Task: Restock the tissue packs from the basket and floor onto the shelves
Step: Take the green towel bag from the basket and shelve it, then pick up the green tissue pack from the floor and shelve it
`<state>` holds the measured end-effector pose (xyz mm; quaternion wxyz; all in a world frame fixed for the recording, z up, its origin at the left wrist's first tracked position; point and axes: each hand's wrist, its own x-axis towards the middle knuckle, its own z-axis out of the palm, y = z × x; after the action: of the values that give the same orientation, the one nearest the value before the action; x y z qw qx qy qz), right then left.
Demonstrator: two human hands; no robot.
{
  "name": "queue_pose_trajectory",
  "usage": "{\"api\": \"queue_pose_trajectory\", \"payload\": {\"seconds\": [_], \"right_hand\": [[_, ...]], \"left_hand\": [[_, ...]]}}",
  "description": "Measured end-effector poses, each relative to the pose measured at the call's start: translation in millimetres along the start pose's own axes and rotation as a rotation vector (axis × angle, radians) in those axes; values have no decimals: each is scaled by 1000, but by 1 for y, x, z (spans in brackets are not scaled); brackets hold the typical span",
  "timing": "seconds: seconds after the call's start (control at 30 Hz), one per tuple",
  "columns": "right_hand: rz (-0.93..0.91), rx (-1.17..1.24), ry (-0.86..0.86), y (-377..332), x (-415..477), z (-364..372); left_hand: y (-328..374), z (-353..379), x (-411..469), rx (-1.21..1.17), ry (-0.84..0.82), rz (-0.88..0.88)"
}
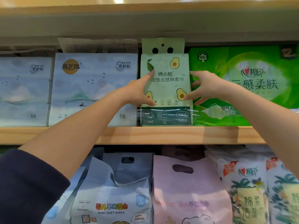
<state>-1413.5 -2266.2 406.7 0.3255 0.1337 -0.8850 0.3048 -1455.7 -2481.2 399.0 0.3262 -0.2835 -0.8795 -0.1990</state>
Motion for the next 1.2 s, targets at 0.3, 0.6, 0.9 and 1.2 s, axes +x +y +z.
{"api": "queue_pose_trajectory", "payload": {"seconds": [0.3, 0.6, 0.9, 1.2], "right_hand": [[42, -44, 25, -6, -10, -4], [-8, -196, 115, -36, -62, 7], [-148, -259, 136, -99, -159, 61], [-215, -208, -185, -141, -241, 127]], "left_hand": [[0, -10, -16, -30, 44, 8], [-4, -35, -81, 72, 63, 15], [-32, -68, -196, 160, -23, 57], [-68, -107, -357, 344, -161, -170]]}}
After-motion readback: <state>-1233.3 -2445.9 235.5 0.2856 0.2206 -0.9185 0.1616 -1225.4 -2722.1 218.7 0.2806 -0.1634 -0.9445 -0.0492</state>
